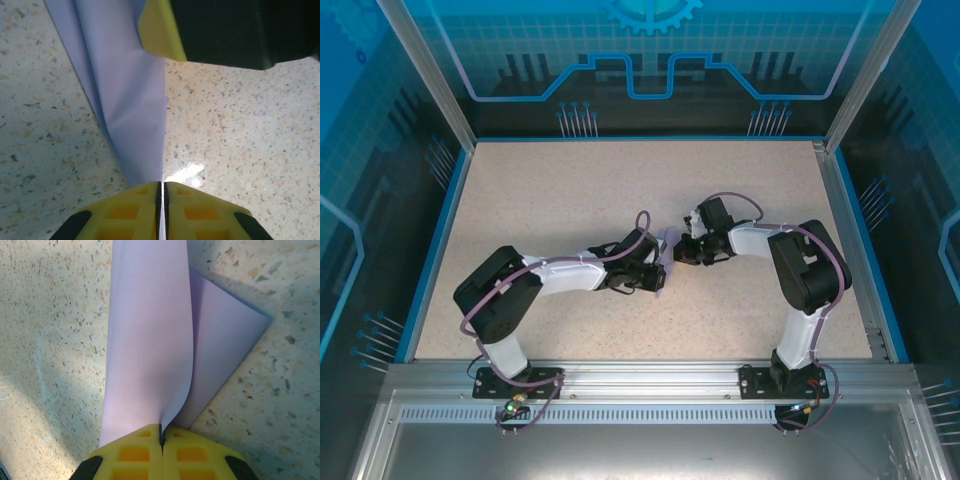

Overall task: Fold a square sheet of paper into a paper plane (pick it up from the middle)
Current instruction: Fold the wing for the fifth time at the center of the table.

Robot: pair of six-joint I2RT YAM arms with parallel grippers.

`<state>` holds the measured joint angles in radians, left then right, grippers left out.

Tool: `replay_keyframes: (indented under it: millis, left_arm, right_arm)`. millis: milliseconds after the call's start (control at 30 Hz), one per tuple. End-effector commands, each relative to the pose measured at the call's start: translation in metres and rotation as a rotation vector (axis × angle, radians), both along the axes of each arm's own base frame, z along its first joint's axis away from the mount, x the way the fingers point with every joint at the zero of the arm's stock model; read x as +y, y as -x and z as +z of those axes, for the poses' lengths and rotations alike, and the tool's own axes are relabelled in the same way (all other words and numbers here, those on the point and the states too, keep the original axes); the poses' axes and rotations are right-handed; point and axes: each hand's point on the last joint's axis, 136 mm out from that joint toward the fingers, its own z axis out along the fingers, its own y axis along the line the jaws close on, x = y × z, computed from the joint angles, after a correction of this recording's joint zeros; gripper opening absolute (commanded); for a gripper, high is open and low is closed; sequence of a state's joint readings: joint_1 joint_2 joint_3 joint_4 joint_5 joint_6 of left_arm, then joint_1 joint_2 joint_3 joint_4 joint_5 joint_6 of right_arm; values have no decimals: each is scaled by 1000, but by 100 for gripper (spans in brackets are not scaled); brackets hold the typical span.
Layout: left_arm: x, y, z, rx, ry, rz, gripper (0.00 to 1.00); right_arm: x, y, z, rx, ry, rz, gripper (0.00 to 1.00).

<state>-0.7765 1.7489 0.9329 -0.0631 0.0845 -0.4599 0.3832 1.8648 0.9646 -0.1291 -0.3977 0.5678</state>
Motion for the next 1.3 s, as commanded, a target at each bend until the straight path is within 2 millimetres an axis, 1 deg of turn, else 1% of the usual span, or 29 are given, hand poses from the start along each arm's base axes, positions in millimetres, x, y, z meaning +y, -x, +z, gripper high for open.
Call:
replay_keyframes:
  millis: [0,500,733,800,900,1000,1133,1267]
  left_arm:
    - [0,4,-13,38,8,1,13]
    - [-9,7,-28,83,36,-14,13]
    - [-11,7,-27,81,41,-23,13]
    - [-11,9,-30,82,28,-33,13]
    - [-8,13,-38,73,-6,-49,13]
    - [-4,18,-52,65,-59,-66,13]
    - [4,27,-68,79,-102,-78,13]
    - [12,29,-72,72,-134,-82,12]
  right_arm:
    - [-33,31,-50,143,160,-46,2]
    - [-34,32,-50,144,156,-64,3]
    - [-33,32,-52,151,140,-79,3]
    - [-32,31,-48,143,135,-83,3]
    - [-32,28,-37,119,137,-82,3]
    - [-32,25,-25,94,138,-83,5]
    - [-33,21,-11,54,137,-83,10]
    - [-28,21,3,25,104,-71,15]
